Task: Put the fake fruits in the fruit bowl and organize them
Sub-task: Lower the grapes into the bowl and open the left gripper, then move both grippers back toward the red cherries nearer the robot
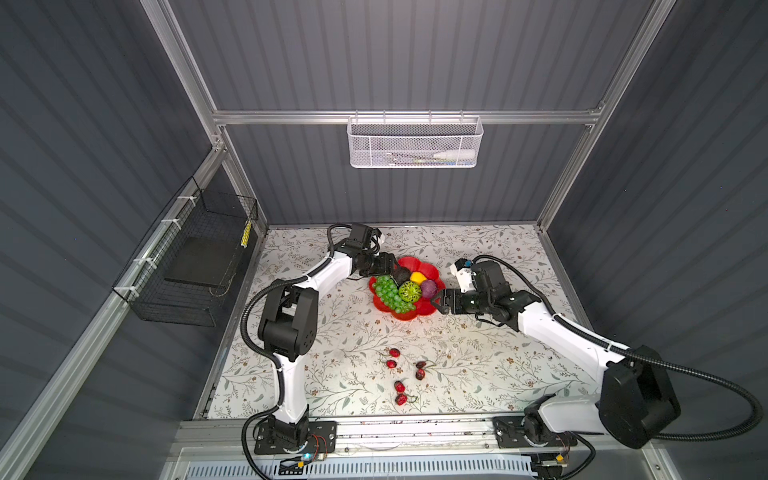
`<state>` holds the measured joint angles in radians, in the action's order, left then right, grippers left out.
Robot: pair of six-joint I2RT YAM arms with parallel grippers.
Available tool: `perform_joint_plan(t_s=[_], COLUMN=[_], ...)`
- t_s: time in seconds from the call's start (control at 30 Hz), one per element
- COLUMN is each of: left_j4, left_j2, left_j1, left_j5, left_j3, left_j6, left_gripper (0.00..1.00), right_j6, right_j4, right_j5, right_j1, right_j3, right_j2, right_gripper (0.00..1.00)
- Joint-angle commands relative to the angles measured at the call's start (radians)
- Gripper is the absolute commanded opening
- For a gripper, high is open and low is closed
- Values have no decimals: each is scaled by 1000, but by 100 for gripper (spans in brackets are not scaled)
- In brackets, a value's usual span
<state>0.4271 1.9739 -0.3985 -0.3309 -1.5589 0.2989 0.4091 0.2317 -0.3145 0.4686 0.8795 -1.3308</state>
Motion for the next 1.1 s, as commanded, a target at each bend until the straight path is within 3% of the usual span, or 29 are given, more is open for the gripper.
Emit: perform_joint_plan(t_s=[0.0,0.1,0.3,0.5,0.6,1.07], left_j4=[122,120,24,4,-9,-72], left_j2=[-124,-204,-302,-263,-241,-173], left_j1=[3,3,1,-2,-3,-3], left_j5=[118,154,126,95,84,28], left_j3=[33,121,303,312,306,295], left_j6=[-86,-72,28,42,40,36], left_gripper=[77,74,52,37,24,26], right_j6=[19,36,30,16,17,26], right_j4=[-11,-36,-40,-35,-37,-37], right_j5=[-2,-7,-11,-12,-11,-8], right_j1=[9,14,26,27,28,30], right_j3=[-31,-55,-41,-16,-20,-16], right_j2=[41,47,26,-3,-6,-13], right_gripper=[87,87,87,87,87,87])
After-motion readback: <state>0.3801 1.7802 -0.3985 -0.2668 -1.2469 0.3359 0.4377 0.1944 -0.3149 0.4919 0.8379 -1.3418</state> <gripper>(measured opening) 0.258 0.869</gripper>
